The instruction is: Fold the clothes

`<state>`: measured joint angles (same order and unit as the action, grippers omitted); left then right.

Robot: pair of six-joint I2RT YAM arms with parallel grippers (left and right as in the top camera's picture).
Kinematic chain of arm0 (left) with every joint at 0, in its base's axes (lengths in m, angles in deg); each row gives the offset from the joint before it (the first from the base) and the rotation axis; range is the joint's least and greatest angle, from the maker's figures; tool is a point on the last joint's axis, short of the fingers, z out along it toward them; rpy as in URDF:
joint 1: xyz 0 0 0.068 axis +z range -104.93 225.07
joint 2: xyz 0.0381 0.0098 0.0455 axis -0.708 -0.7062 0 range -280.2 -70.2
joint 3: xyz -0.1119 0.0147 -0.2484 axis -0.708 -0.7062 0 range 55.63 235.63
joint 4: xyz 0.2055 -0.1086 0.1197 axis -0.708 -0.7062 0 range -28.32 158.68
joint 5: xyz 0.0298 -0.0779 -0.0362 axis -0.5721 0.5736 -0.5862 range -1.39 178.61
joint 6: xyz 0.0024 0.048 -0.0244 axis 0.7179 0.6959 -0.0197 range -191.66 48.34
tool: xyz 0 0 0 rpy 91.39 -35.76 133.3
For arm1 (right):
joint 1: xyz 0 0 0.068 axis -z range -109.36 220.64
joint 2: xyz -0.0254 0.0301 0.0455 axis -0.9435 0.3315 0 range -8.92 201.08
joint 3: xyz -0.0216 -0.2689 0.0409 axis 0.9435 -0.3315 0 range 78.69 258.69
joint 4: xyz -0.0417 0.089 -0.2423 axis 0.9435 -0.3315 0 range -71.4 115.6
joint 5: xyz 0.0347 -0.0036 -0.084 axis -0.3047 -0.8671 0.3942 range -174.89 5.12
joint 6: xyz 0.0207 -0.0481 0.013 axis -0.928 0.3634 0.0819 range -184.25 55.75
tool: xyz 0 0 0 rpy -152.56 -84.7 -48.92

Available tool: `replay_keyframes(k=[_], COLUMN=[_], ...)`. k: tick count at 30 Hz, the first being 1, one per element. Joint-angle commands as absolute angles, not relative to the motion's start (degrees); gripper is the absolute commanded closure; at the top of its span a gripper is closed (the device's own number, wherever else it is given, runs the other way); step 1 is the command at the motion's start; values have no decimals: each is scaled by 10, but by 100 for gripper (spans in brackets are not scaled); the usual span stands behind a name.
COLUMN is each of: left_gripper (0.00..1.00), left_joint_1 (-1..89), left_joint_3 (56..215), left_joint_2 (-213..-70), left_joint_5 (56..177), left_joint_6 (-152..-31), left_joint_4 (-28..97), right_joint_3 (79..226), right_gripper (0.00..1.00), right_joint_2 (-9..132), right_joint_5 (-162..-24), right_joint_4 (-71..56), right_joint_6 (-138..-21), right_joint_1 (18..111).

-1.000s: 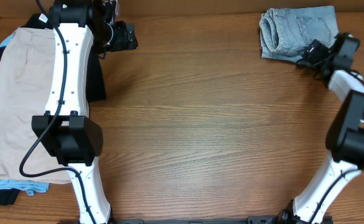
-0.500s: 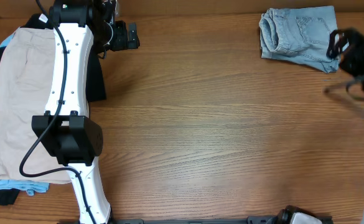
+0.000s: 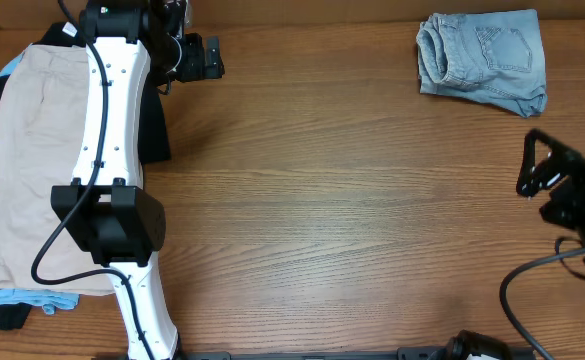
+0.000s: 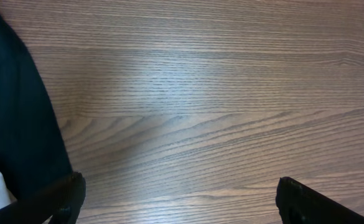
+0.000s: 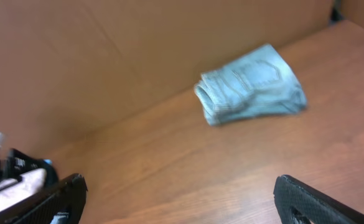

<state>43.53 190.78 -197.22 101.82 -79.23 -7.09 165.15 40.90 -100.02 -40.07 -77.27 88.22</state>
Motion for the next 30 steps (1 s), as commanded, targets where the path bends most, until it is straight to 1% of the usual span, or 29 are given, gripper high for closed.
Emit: replay_keyframes(k=[1,4,7,13,16,20,24,30], left_gripper=[0,0,0,0,0,0,0,0], left_joint_1=[428,428,428,428,428,428,428,428], left_joint_3=[1917,1917,1917,1917,1917,1917,1917,1917], left_joint_2=[-1973,-1973,-1973,-1973,-1973,-1973,-1973,-1973], left_joint_5=[1015,1015,1015,1015,1015,1015,1015,1015], left_joint_6=[-794,-794,-794,-794,-794,-794,-794,-794], left_joint_4=[-71,-71,-71,-71,-71,-71,-71,-71], right_joint_3=[1649,1626,1569,1356,1232,1103,991,903], right_gripper=[0,0,0,0,0,0,0,0], right_joint_2=[409,404,383,284,219,139,49,-28], right_joint_5=[-967,-957,-923,-834,-850,-865,-864,-865], right_joint_4=[-412,-402,-334,-115,-1,95,136,136], right_joint_6=[-760,-759,-760,-760,-761,-762,-762,-762], right_joint_1=[881,872,826,708,694,693,687,688])
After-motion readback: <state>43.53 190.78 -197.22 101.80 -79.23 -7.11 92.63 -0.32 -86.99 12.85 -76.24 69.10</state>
